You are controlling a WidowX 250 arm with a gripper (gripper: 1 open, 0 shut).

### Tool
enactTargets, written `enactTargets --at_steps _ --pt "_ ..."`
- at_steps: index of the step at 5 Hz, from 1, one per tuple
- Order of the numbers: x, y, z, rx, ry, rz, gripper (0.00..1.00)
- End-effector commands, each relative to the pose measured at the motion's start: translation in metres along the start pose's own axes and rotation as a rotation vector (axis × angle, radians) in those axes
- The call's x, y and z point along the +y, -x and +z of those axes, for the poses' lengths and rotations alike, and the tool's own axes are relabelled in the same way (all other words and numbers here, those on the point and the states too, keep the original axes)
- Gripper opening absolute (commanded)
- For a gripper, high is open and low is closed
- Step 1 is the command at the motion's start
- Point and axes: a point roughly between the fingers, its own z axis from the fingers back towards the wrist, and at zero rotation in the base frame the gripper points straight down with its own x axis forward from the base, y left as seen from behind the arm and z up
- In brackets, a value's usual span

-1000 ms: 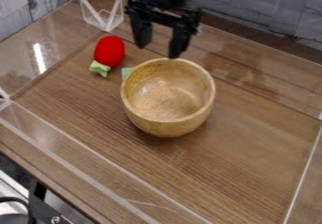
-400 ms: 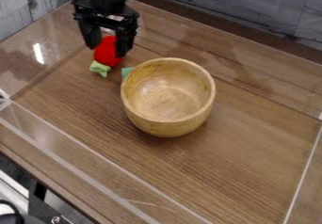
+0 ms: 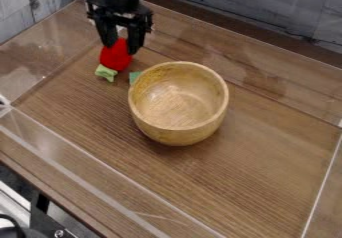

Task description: Move the red fruit to the right side of the table

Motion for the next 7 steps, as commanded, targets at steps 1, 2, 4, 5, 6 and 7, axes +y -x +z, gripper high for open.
enactTargets --at_steps 1,2,4,5,6,7 --pt "0.016 -0.014 0.008 -0.070 -0.018 -0.010 1.00" --pt "0.019 -0.009 0.002 -0.070 -0.014 -0.021 1.00" --pt "0.021 -0.010 -0.010 -0.077 -0.019 0.000 1.00" --pt "0.020 -0.016 -0.015 -0.079 -0.016 0.025 1.00" --pt "0.016 -0.024 -0.020 -0.081 -0.008 0.062 1.00" --pt "0.011 -0.030 -0.025 -0.079 0.001 0.094 1.00"
